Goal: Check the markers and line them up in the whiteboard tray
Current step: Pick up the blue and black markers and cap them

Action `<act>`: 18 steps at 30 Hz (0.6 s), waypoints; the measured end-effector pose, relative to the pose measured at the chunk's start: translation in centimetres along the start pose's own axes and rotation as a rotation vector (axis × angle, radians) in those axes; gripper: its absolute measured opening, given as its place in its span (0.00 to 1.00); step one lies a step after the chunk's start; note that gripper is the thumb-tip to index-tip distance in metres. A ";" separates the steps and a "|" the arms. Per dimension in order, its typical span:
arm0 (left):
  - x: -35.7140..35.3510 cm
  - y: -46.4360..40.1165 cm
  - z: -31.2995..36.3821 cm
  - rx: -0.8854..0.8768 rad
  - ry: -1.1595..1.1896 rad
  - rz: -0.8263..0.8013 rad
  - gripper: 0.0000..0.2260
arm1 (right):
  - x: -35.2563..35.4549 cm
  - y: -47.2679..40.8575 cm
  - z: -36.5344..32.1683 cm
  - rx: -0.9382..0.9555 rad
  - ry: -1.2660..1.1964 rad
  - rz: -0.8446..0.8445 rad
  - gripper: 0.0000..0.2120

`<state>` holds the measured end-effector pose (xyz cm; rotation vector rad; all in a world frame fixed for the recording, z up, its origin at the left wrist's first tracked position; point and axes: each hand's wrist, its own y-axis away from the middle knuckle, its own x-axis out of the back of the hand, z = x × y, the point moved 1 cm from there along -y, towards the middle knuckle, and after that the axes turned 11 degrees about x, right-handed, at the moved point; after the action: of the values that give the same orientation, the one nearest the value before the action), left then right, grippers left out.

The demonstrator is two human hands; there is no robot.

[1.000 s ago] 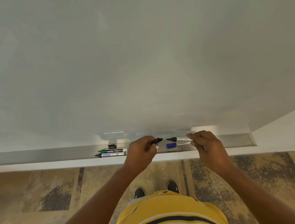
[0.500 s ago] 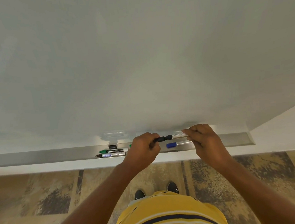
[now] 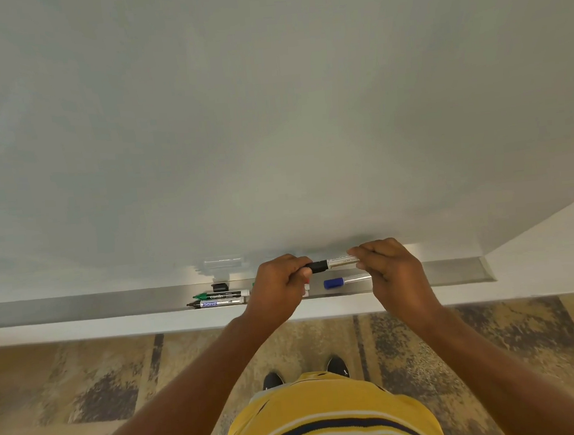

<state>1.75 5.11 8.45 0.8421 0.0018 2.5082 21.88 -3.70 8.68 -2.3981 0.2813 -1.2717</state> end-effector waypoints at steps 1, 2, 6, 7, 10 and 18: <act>0.0 0.0 0.1 0.004 -0.001 0.006 0.08 | -0.1 0.0 -0.1 -0.004 -0.007 0.015 0.20; 0.0 -0.1 0.1 0.008 0.002 0.012 0.08 | -0.2 0.0 -0.2 -0.006 -0.010 0.026 0.20; -0.2 -0.2 0.2 0.060 0.028 0.007 0.09 | -0.4 0.0 -0.1 -0.005 -0.001 0.034 0.20; -0.4 -0.2 0.2 0.074 0.021 0.002 0.09 | -0.4 0.1 -0.1 -0.006 0.001 0.033 0.20; -0.6 -0.4 0.0 0.106 0.002 -0.016 0.09 | -0.8 0.6 0.1 -0.015 -0.008 0.030 0.20; -4.2 -2.1 -1.6 0.079 -0.304 -0.188 0.09 | -1.7 2.4 4.1 0.041 0.135 -0.197 0.16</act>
<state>4.69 5.34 4.43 1.1903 0.0754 2.1980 24.33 -4.19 4.30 -2.3553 0.0574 -1.5149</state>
